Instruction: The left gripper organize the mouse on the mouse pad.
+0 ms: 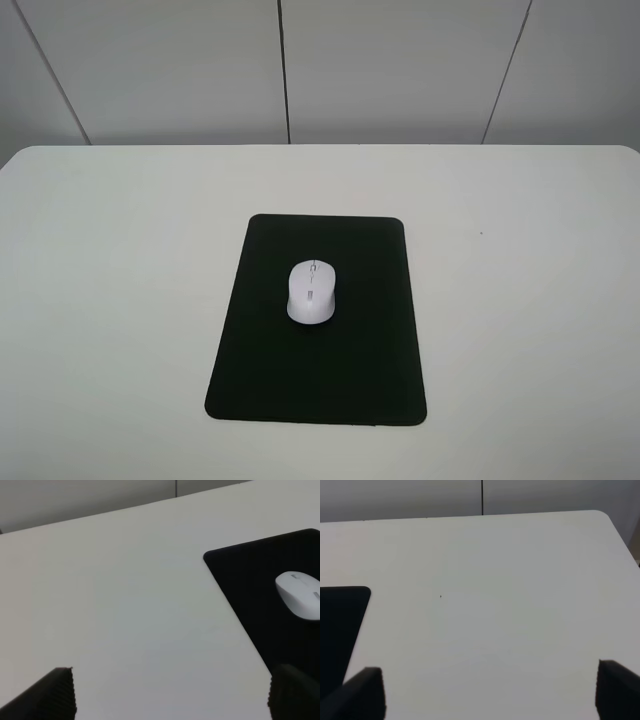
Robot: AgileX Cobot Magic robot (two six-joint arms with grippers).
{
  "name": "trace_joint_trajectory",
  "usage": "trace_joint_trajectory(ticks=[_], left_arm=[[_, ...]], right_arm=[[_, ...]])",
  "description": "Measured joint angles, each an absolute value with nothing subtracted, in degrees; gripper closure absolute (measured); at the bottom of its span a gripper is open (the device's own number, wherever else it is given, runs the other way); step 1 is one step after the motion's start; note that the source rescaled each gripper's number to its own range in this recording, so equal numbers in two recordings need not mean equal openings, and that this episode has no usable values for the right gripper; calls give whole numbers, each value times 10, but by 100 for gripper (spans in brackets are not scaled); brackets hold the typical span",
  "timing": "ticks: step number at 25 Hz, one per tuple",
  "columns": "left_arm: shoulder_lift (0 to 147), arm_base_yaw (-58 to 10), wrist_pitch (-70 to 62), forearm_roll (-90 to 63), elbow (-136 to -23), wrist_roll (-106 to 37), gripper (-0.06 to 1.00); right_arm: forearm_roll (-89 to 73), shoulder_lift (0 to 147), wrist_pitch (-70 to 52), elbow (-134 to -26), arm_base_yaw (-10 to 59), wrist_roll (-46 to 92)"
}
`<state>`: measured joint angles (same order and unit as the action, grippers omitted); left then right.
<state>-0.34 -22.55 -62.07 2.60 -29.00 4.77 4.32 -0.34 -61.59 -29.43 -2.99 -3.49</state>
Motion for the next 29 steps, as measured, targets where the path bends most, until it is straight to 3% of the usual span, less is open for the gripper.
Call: trace_joint_trajectory(ticks=[13, 29], left_arm=[[-3, -6, -621, 26, -290, 47, -6], [-3, 15, -621, 26, -290, 47, -6]], right_arm=[[43, -3, -616, -294, -30, -35], [43, -3, -616, -294, -30, -35]])
